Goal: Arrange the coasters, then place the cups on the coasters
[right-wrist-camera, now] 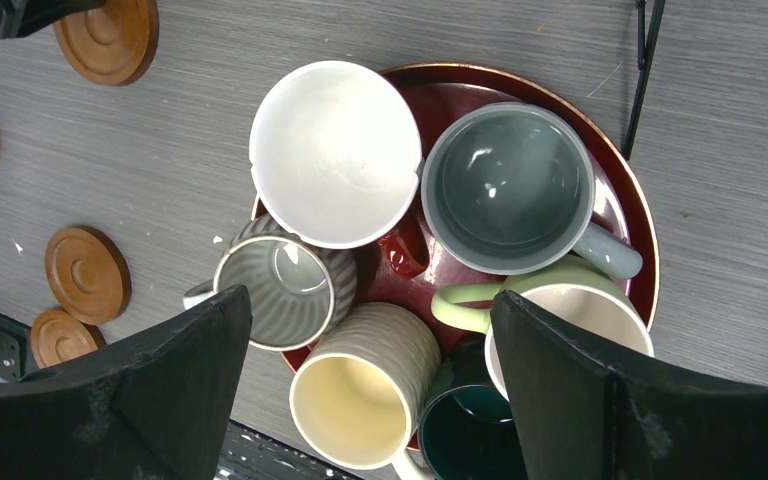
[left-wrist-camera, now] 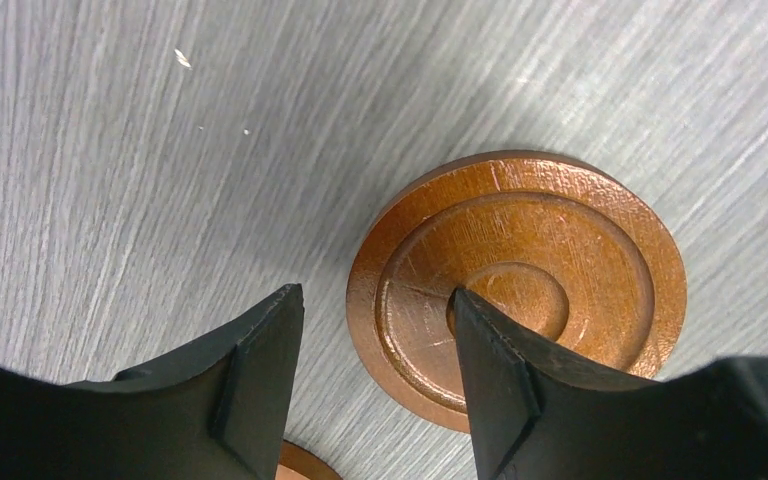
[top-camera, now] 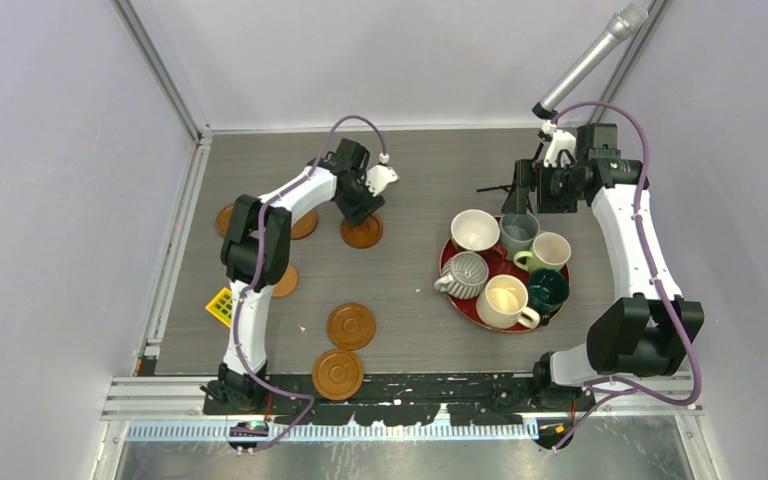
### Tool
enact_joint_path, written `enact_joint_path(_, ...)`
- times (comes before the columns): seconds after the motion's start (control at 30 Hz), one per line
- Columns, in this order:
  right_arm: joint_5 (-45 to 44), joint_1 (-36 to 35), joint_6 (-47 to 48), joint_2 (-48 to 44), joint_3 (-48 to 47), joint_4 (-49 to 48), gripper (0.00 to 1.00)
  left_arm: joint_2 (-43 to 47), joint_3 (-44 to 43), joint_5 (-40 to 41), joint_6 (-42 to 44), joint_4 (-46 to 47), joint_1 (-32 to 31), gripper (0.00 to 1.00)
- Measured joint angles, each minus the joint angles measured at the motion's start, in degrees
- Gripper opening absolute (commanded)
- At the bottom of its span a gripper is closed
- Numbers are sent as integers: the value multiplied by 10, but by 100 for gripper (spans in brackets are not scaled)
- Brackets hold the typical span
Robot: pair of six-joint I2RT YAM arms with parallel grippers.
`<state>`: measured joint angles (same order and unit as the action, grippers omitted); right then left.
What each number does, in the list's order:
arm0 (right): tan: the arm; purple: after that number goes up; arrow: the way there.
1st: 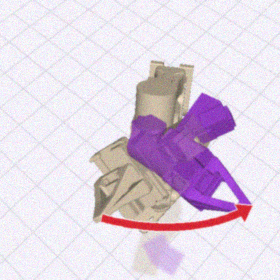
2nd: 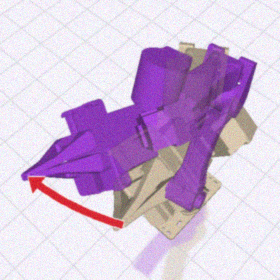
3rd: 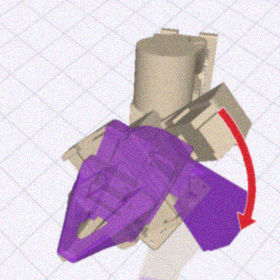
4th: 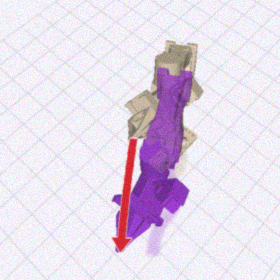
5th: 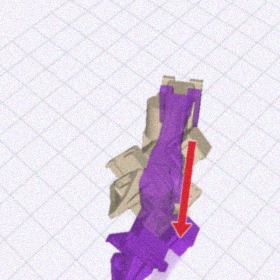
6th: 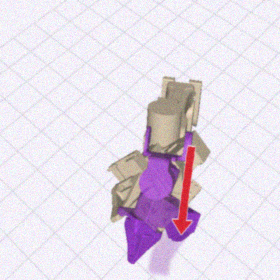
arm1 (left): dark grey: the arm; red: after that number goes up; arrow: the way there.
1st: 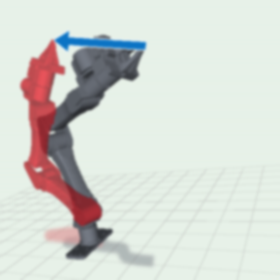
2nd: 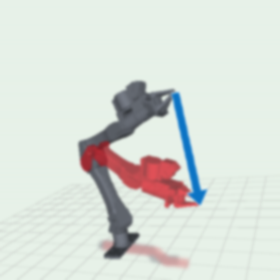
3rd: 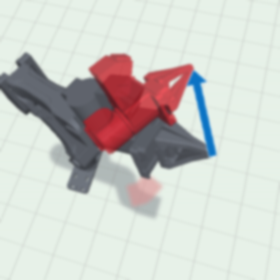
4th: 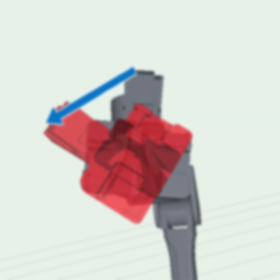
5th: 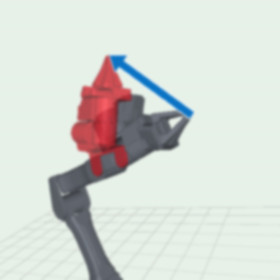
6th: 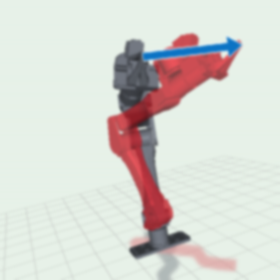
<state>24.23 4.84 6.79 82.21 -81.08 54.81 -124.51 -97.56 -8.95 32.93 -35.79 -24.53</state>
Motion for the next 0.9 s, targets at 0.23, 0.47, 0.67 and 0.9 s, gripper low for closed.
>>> enact_joint_path(0.23, -6, 0, 2, 0, 0, 0, 94, -20, -32, 12, -33, -13, 0, 58)
enact_joint_path(0.47, -7, 0, 2, 0, 0, 0, 94, -44, -72, 24, -67, -23, 0, 58)
enact_joint_path(0.67, -6, 0, 2, 0, 0, 0, 94, -51, -84, 33, -87, -24, 0, 58)
enact_joint_path(0.9, -6, 0, 2, 0, 0, 0, 94, -51, -88, 34, -94, -26, 3, 74)
